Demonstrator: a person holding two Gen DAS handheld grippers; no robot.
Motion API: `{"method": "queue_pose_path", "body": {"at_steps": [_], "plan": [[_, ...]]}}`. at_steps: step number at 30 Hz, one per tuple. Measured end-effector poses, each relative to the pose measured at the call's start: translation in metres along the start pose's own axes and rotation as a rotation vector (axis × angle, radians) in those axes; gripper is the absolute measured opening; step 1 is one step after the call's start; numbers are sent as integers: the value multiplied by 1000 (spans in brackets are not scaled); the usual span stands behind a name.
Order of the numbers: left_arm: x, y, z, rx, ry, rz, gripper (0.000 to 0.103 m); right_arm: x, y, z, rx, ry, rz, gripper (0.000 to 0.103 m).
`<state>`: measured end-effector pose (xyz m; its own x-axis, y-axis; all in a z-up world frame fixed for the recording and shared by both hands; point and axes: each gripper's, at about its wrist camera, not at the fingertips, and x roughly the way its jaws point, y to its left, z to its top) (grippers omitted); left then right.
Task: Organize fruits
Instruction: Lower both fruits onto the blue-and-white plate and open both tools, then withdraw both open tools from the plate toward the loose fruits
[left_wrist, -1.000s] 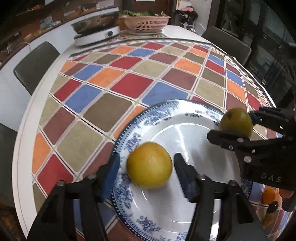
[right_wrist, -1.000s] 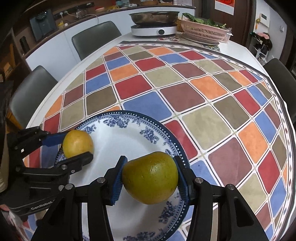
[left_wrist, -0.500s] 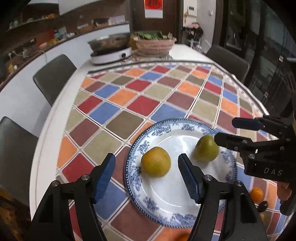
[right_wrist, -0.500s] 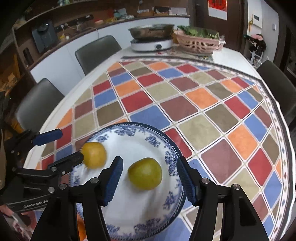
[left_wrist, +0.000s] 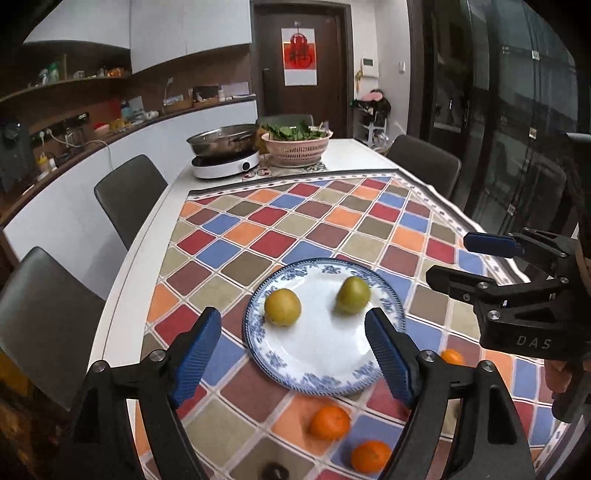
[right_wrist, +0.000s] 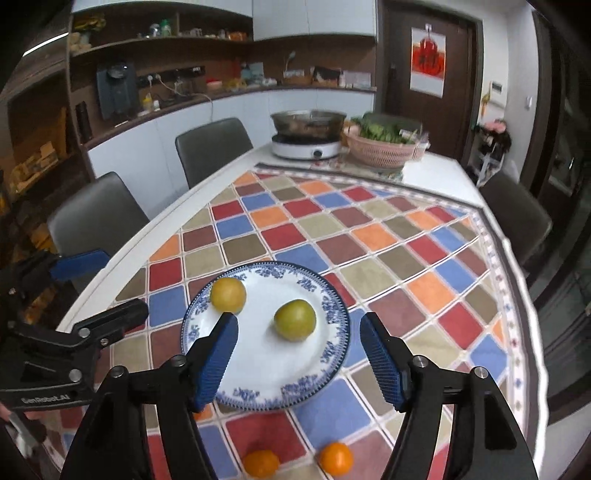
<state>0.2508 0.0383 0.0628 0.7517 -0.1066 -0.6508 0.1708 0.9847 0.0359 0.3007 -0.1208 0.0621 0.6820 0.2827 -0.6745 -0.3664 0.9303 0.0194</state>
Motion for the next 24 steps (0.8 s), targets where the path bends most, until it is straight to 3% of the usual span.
{"method": "queue_pose_path", "body": {"at_steps": [10, 24], "plan": [[-53, -18, -35, -23, -79, 6, 86, -65, 12, -37, -11, -73, -51, 70], [-75, -34, -82, -14, -126, 29, 89, -99, 10, -94, 89, -98, -105, 70]]}}
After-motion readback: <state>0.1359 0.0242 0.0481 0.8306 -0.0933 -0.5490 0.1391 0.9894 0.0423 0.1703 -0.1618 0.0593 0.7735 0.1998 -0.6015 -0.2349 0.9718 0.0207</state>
